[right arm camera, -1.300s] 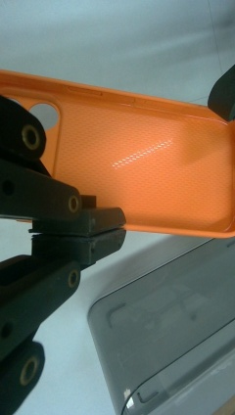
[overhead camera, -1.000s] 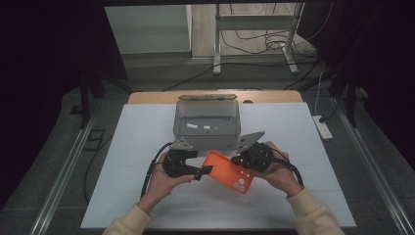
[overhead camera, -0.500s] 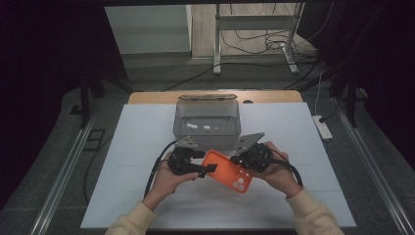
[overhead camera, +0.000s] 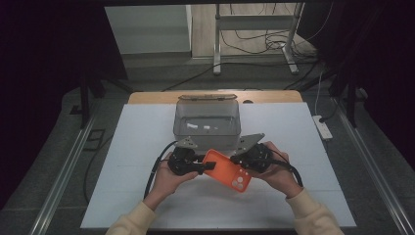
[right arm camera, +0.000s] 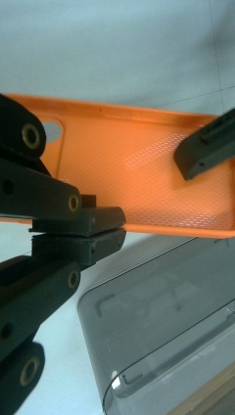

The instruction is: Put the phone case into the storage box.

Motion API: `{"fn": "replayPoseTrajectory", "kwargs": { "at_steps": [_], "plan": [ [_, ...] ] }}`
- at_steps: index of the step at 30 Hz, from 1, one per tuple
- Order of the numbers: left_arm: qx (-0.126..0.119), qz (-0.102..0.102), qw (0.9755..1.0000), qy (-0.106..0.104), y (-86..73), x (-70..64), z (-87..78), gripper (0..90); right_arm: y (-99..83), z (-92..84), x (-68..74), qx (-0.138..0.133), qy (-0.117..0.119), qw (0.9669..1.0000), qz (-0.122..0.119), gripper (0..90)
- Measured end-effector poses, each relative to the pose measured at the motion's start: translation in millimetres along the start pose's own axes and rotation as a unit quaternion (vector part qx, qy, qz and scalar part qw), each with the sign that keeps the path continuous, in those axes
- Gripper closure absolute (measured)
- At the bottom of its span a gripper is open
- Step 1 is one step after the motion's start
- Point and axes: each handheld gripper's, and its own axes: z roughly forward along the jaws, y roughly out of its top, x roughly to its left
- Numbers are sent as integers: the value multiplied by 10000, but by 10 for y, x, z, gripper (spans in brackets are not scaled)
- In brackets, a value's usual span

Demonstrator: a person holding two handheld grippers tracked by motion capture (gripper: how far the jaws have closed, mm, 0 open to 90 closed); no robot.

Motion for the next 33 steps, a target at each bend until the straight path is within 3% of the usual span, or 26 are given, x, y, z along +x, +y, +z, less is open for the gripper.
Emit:
{"fn": "replayPoseTrajectory", "kwargs": {
  "at_steps": [3, 8, 17, 20, 26, 33],
  "plan": [
    [-105, -45, 9999, -26, 0, 10, -37, 703, 6, 6, 15, 15, -19, 10000, -35, 877],
    [-286, -112, 9992, -263, -4, 33, -89, 792, 16, -3, 28, 20, -66, 9999, -74, 874],
    [-403, 28, 9990, -192, 0, 4, -134, 798, 16, -25, 24, -70, -33, 10000, -42, 873],
    [-428, 71, 9989, -155, -2, 2, -146, 800, 5, -34, 5, -192, 78, 9998, 60, 887],
    [-519, 104, 9985, -150, -4, -4, -176, 802, -57, -88, -77, -603, 251, 9969, 440, 689],
    [-639, 69, 9978, -154, -7, 42, -260, 802, -152, -109, -181, -1157, 533, 9878, 894, 462]
  ]
}}
